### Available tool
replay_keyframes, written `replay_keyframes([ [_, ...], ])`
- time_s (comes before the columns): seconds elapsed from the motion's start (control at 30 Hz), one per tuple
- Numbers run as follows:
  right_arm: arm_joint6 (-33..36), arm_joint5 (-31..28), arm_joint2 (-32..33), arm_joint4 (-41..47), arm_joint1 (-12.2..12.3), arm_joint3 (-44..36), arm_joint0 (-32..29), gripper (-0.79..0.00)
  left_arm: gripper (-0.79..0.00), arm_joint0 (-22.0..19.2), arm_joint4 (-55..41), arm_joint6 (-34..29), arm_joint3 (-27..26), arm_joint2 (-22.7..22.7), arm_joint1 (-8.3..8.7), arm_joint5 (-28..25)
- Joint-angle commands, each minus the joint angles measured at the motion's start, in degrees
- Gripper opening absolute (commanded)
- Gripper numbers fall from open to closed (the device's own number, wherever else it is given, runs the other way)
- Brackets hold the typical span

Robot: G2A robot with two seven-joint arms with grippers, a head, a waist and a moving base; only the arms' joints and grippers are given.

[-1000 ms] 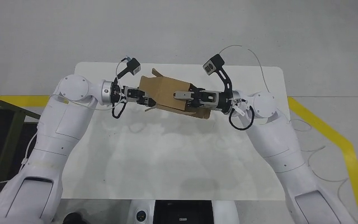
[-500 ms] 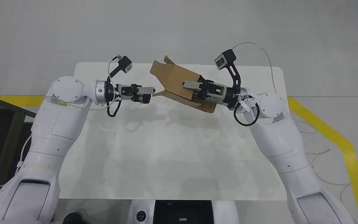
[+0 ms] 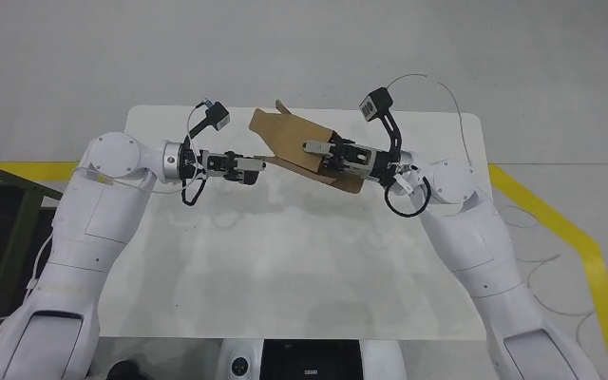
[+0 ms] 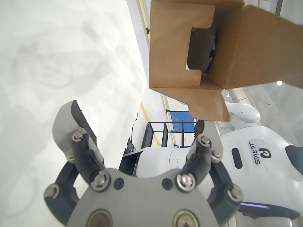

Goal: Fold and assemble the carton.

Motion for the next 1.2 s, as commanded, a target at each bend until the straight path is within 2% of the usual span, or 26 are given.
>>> replay_keyframes([
  [0.0,0.7,0.3,-0.4,-0.2,0.0,-0.3,-0.1,-0.785,0.0,-0.3,0.0,0.1,0.4,-0.2,0.06,-0.2],
  [0.2,2.6,0.4,-2.0,-0.5,-0.2,-1.8,-0.1,-0.785,0.0,-0.4,-0.3,0.4,0.3,0.0,0.08,-0.6],
  [0.43,1.4,0.1,-3.3,-0.3,-0.6,-2.2,0.3,-0.785,0.0,0.5,-0.9,-0.2,-1.4,0.3,0.21,-0.4],
  [0.93,1.5,0.2,-2.9,0.7,-0.7,-2.0,-0.5,-0.785,0.0,2.1,-1.1,-0.1,-3.0,-1.2,0.98,0.3],
  [1.17,6.5,2.0,-1.1,1.3,0.0,-1.3,-1.1,-0.785,0.0,2.1,-0.5,2.0,-1.1,-3.9,1.65,0.5],
])
